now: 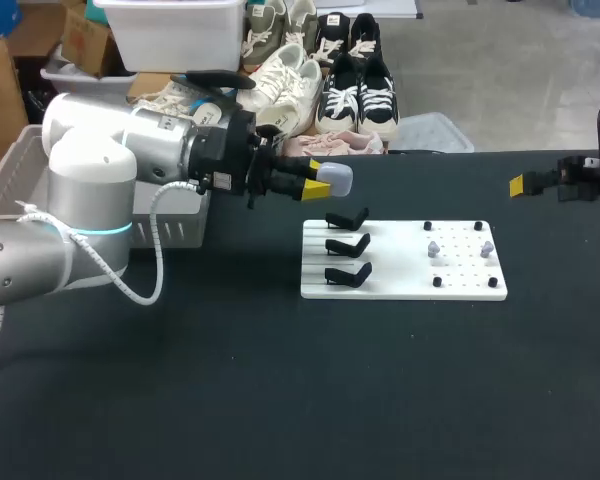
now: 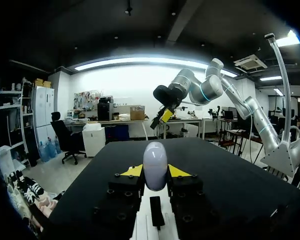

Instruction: Pick up each earbud case from the left stands, insert the matching earbuds, close the lid, and place the case in the box.

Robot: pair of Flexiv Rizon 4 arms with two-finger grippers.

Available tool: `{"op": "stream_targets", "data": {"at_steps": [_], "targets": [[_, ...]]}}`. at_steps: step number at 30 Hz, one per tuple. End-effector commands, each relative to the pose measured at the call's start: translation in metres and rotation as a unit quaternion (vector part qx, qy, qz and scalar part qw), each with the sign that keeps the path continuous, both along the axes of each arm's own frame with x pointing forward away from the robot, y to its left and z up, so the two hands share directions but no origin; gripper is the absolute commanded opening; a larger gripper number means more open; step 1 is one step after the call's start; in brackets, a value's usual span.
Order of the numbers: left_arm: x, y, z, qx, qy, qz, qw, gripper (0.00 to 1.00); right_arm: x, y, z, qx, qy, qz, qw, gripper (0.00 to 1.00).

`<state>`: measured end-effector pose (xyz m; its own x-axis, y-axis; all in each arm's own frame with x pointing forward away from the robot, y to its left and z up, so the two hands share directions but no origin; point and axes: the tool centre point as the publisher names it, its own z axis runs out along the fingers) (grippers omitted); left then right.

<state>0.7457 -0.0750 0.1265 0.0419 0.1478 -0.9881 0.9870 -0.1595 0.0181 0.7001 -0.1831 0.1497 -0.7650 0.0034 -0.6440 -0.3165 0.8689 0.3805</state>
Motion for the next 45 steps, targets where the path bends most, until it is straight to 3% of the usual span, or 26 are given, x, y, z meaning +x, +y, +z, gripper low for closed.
{"op": "stream_targets", "data": {"at_steps": [1,6,37,45], "targets": [[-0.040,0.007,0.008,-0.015,-0.019,0.112,0.993,0.00,0.001,-0.001,-0.001,0.001,0.000,0.002,1.000,1.00],[-0.051,0.010,0.019,-0.024,-0.021,0.126,0.992,0.00,0.001,-0.001,-0.001,0.001,0.000,0.002,1.000,1.00],[-0.051,0.010,0.019,-0.024,-0.021,0.126,0.992,0.00,0.001,-0.001,-0.001,0.001,0.000,0.002,1.000,1.00],[-0.056,-0.014,0.011,-0.034,-0.016,0.049,0.998,0.00,0.001,-0.001,-0.001,0.001,0.000,0.002,1.000,1.00]]}}
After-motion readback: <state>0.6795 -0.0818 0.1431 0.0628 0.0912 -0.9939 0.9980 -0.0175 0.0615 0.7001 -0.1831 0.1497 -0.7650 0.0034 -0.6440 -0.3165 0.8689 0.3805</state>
